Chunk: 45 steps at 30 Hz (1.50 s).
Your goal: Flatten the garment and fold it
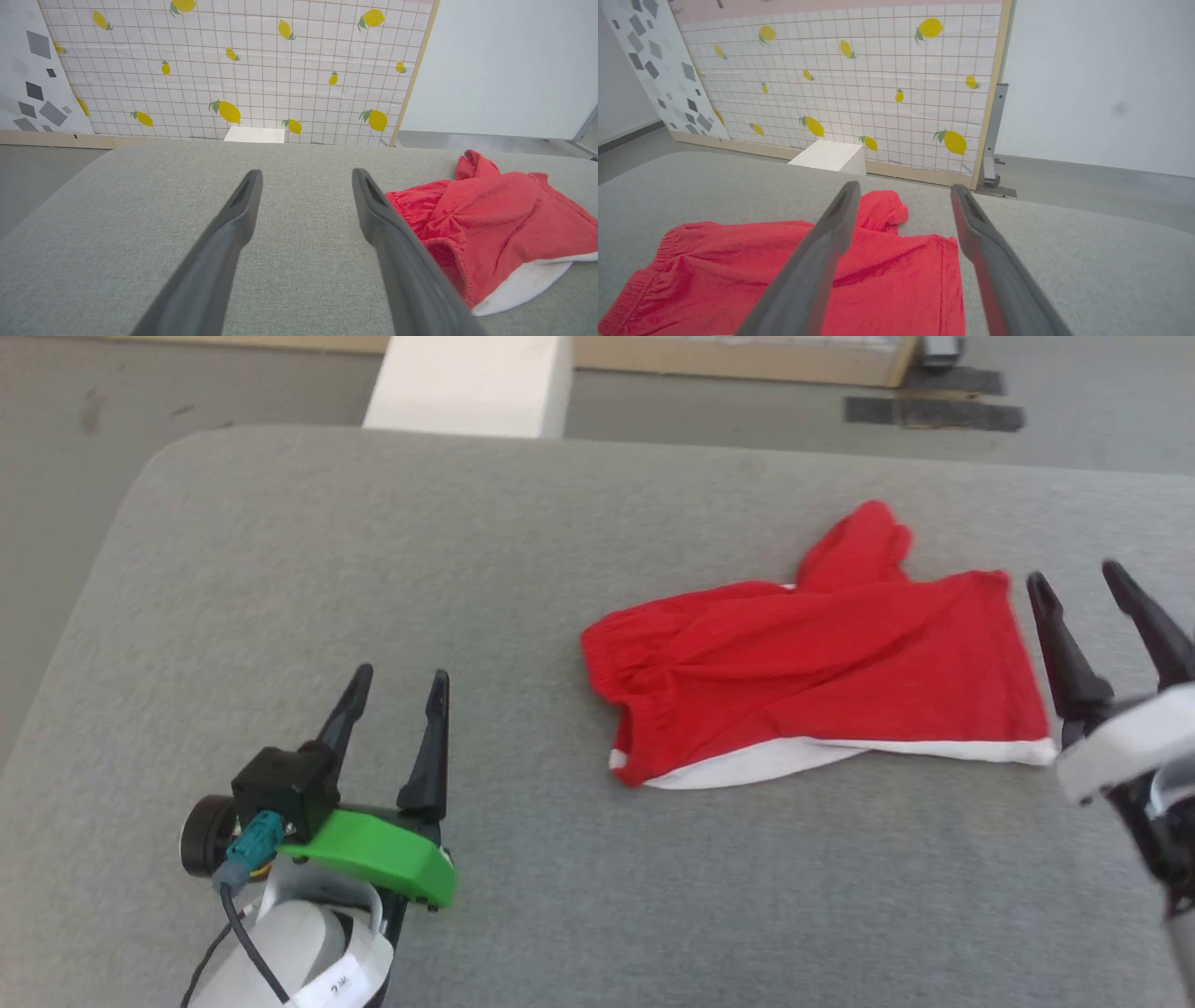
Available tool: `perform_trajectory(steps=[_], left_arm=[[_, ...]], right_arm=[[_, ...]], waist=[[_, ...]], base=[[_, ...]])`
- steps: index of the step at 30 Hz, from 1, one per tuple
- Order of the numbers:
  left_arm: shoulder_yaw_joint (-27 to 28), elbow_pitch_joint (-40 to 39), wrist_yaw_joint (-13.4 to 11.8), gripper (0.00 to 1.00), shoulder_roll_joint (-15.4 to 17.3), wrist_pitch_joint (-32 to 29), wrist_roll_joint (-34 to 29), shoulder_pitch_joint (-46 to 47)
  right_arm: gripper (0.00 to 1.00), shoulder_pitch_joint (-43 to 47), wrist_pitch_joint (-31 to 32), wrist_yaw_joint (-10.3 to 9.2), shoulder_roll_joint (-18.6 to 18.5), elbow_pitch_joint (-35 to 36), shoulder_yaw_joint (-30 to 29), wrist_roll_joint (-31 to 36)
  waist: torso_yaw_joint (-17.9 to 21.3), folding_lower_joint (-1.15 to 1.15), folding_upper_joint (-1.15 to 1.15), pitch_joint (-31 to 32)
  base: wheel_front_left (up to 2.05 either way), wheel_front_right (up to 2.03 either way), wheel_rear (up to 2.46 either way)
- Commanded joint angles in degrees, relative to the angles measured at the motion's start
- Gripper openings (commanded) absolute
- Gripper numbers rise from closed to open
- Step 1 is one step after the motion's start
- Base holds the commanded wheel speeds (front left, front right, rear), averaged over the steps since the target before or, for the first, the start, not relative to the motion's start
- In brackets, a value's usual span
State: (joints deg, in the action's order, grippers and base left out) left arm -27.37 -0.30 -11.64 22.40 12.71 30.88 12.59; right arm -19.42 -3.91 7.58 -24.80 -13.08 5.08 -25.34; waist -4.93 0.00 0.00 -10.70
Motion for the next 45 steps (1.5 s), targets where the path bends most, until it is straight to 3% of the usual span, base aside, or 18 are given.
perform_trajectory(steps=[1,10,14,23,33,45], left_arm=[[-0.2,-0.3,0.3,1.00,0.7,-0.6,0.5,-1.0],[-3.6,-0.9,2.8,1.00,3.1,-7.6,2.0,-2.7],[-6.3,-2.2,4.9,1.00,5.3,-12.1,1.0,-1.6],[-13.3,-4.7,14.2,1.00,9.5,-28.3,1.1,7.3],[-16.1,-0.7,17.3,1.00,9.0,-32.7,2.1,13.2],[-17.7,2.6,18.1,1.00,8.7,-32.5,2.5,15.4]], right_arm=[[1.00,2.1,-0.8,-0.09,2.0,1.7,-1.7,0.9],[1.00,15.7,2.5,-0.09,16.7,14.2,-10.5,7.8],[1.00,18.8,4.6,-0.09,19.8,18.0,-11.9,9.9],[1.00,19.4,6.0,-0.09,21.5,21.3,-12.9,11.4],[1.00,18.6,5.7,-0.09,21.9,21.0,-13.1,12.2],[1.00,18.0,5.5,-0.09,21.9,20.2,-13.9,11.6]], waist=[[2.7,0.00,0.00,2.0],[5.1,0.00,0.00,1.2],[6.2,0.00,0.00,-0.2],[8.3,0.00,0.00,-4.9],[9.7,0.00,0.00,-7.9],[10.0,0.00,0.00,-9.9]], base=[[0.00,0.00,0.00],[0.00,0.00,0.00],[0.00,0.00,0.00],[0.00,0.00,0.00],[0.00,0.00,0.00],[0.00,0.00,0.00]])
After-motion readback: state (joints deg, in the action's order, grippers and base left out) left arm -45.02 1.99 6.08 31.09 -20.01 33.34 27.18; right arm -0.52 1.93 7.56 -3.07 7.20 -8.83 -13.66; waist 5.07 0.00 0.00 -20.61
